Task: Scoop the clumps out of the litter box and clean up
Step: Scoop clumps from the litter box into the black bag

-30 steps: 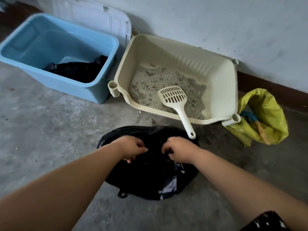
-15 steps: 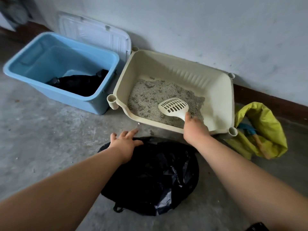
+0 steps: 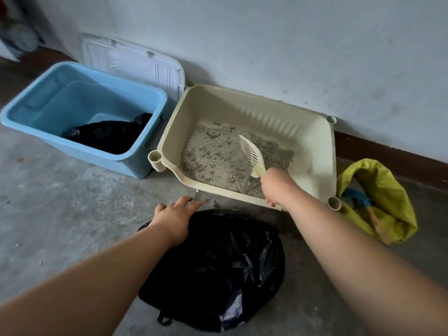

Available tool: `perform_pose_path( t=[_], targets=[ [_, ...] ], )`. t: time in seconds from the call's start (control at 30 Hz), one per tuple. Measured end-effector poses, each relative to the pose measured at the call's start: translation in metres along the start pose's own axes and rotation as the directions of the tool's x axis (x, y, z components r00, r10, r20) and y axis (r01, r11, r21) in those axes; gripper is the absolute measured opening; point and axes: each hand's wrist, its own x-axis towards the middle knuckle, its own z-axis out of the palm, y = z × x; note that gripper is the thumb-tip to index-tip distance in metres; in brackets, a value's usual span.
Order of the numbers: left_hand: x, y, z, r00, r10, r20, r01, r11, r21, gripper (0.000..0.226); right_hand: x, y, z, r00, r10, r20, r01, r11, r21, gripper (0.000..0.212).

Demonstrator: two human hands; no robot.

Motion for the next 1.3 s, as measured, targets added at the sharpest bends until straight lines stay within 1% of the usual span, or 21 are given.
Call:
perform_pose_path(
  t=[0.03, 0.1, 0.13, 0.2, 0.27, 0.33, 0.4, 0.47, 0.53, 0.6, 0.67, 0.7, 0.77, 0.83, 0.87, 0.93, 1.0, 1.1, 1.17, 1.3],
  targets=[
    [-0.001, -0.001, 0.0, 1.0, 0.003, -0.01, -0.003, 1.0, -0.002, 0.076, 0.0, 0.0, -0.006, 1.0, -0.015, 0.0, 0.015, 0.999, 0.029, 0.034],
    [-0.002, -0.002, 0.0, 0.999, 0.011, -0.039, -0.011, 1.0, -0.007, 0.077, -0.001, 0.007, -0.027, 0.994, -0.048, -0.095, 0.056, 0.995, 0.082, 0.04],
    [-0.003, -0.002, 0.001, 0.998, 0.015, -0.06, -0.015, 1.0, -0.005, 0.078, -0.001, 0.012, -0.039, 0.99, -0.039, -0.137, 0.052, 0.995, 0.086, 0.042],
    [-0.006, -0.002, 0.001, 0.994, 0.024, -0.104, -0.024, 1.0, 0.005, 0.078, -0.004, 0.018, -0.061, 0.987, 0.004, -0.158, 0.0, 1.0, 0.027, 0.039],
    [-0.009, -0.002, 0.001, 0.992, 0.029, -0.123, -0.027, 1.0, 0.014, 0.074, -0.004, 0.023, -0.07, 0.995, 0.042, -0.09, -0.047, 0.998, -0.05, 0.038],
    [-0.011, -0.001, 0.001, 0.992, 0.032, -0.12, -0.029, 0.999, 0.025, 0.067, -0.003, 0.027, -0.067, 0.999, 0.035, 0.041, -0.034, 0.999, -0.035, 0.035],
    [-0.012, -0.001, 0.001, 0.993, 0.035, -0.112, -0.033, 0.999, 0.025, 0.061, -0.002, 0.03, -0.058, 0.992, -0.003, 0.127, 0.0, 1.0, 0.021, 0.029],
    [-0.012, -0.001, 0.001, 0.994, 0.036, -0.099, -0.034, 0.999, 0.016, 0.059, 0.004, 0.03, -0.044, 0.984, -0.038, 0.172, 0.022, 0.995, 0.096, 0.023],
    [-0.012, 0.0, 0.0, 0.995, 0.036, -0.09, -0.036, 0.999, 0.008, 0.059, 0.015, 0.028, -0.025, 0.973, -0.067, 0.222, 0.022, 0.98, 0.2, 0.023],
    [-0.012, 0.002, 0.0, 0.996, 0.038, -0.083, -0.037, 0.999, 0.011, 0.059, 0.024, 0.025, 0.0, 0.959, -0.1, 0.267, 0.006, 0.943, 0.334, 0.024],
    [-0.013, 0.003, -0.001, 0.996, 0.036, -0.083, -0.035, 0.999, 0.014, 0.059, 0.027, 0.016, 0.021, 0.944, -0.154, 0.293, 0.013, 0.903, 0.43, 0.028],
    [-0.013, 0.004, -0.002, 0.996, 0.037, -0.082, -0.037, 0.999, 0.011, 0.059, 0.031, 0.011, 0.03, 0.942, -0.162, 0.293, 0.013, 0.892, 0.452, 0.03],
    [-0.015, 0.006, -0.002, 0.995, 0.037, -0.091, -0.037, 0.999, 0.005, 0.061, 0.04, -0.006, 0.037, 0.947, -0.114, 0.3, -0.023, 0.908, 0.418, 0.034],
    [-0.018, 0.006, -0.003, 0.995, 0.038, -0.093, -0.038, 0.999, 0.0, 0.064, 0.05, -0.021, 0.036, 0.961, -0.046, 0.272, -0.065, 0.92, 0.386, 0.038],
    [-0.019, 0.006, -0.003, 0.995, 0.037, -0.095, -0.037, 0.999, -0.003, 0.065, 0.053, -0.027, 0.034, 0.97, -0.038, 0.239, -0.063, 0.914, 0.402, 0.035],
    [-0.023, 0.006, -0.004, 0.995, 0.025, -0.101, -0.026, 1.0, -0.012, 0.065, 0.056, -0.032, 0.036, 0.984, -0.092, 0.151, 0.013, 0.888, 0.459, 0.039],
    [-0.025, 0.004, -0.005, 0.993, 0.013, -0.114, -0.016, 1.0, -0.022, 0.064, 0.051, -0.027, 0.041, 0.978, -0.159, 0.132, 0.071, 0.859, 0.507, 0.041],
    [-0.027, -0.001, -0.007, 0.992, 0.003, -0.124, -0.006, 1.0, -0.025, 0.061, 0.049, -0.008, 0.05, 0.969, -0.233, 0.086, 0.154, 0.835, 0.528, 0.03],
    [-0.028, -0.004, -0.007, 0.992, -0.008, -0.124, 0.004, 0.999, -0.033, 0.06, 0.048, 0.003, 0.054, 0.968, -0.248, 0.03, 0.183, 0.786, 0.591, 0.021],
    [-0.028, -0.003, -0.006, 0.995, -0.016, -0.1, 0.014, 0.999, -0.03, 0.061, 0.041, 0.016, 0.059, 0.968, -0.251, -0.023, 0.201, 0.713, 0.672, 0.025]
  ],
)
